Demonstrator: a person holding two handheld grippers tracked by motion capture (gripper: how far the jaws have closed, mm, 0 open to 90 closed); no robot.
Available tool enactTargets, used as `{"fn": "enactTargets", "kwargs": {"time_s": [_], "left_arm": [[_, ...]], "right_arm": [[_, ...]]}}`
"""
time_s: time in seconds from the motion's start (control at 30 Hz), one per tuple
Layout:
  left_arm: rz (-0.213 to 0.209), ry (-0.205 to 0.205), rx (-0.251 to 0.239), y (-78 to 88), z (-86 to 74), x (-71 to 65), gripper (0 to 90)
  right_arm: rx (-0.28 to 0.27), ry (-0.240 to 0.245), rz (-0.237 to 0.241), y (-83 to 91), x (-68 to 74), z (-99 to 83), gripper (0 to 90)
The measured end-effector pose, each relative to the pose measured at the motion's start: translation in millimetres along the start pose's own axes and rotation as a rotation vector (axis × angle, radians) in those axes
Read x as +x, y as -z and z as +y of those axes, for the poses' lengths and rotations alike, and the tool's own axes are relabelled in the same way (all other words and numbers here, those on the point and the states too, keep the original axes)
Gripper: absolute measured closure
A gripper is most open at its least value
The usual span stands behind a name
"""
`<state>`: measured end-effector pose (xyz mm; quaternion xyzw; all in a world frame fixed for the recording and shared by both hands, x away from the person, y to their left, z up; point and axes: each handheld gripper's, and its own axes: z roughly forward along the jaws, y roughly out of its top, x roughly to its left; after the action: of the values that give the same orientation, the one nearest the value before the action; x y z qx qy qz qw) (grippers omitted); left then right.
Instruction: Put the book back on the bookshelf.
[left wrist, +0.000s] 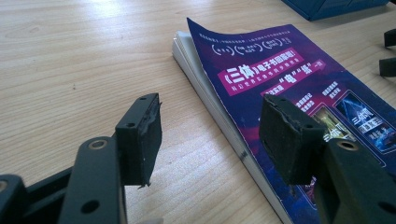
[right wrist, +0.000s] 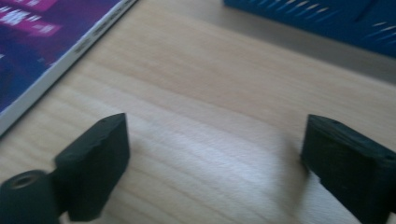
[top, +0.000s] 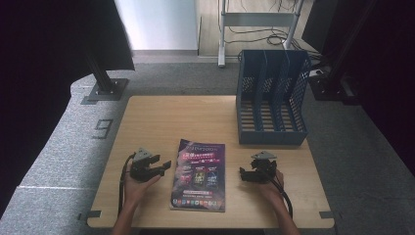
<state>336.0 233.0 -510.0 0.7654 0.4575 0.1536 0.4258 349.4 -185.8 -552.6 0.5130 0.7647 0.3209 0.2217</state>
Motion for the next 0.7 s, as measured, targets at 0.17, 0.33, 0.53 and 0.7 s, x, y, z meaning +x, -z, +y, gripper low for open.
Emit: {"fn": "enactTargets", "kwargs": {"time_s": [0.17,0.33,0.53,0.7], "left_arm": [[0.010,0.007,0.007,-0.4,-0.4,0.6,39.2],[0.007,0.006,0.009,-1.2,-0.4,-0.5,39.2],[0.009,0.015,0.006,-0.2,0.2,1.2,38.4],[0.002,0.023,0.003,1.0,0.4,1.7,37.0]], "right_arm": [[-0.017,0.007,-0.025,1.9,0.5,1.5,13.3],[-0.042,-0.014,-0.008,4.8,1.6,5.1,14.4],[-0.101,-0.033,0.041,16.7,5.2,15.3,15.3],[-0.154,-0.032,0.083,21.9,17.4,34.9,15.8]]}}
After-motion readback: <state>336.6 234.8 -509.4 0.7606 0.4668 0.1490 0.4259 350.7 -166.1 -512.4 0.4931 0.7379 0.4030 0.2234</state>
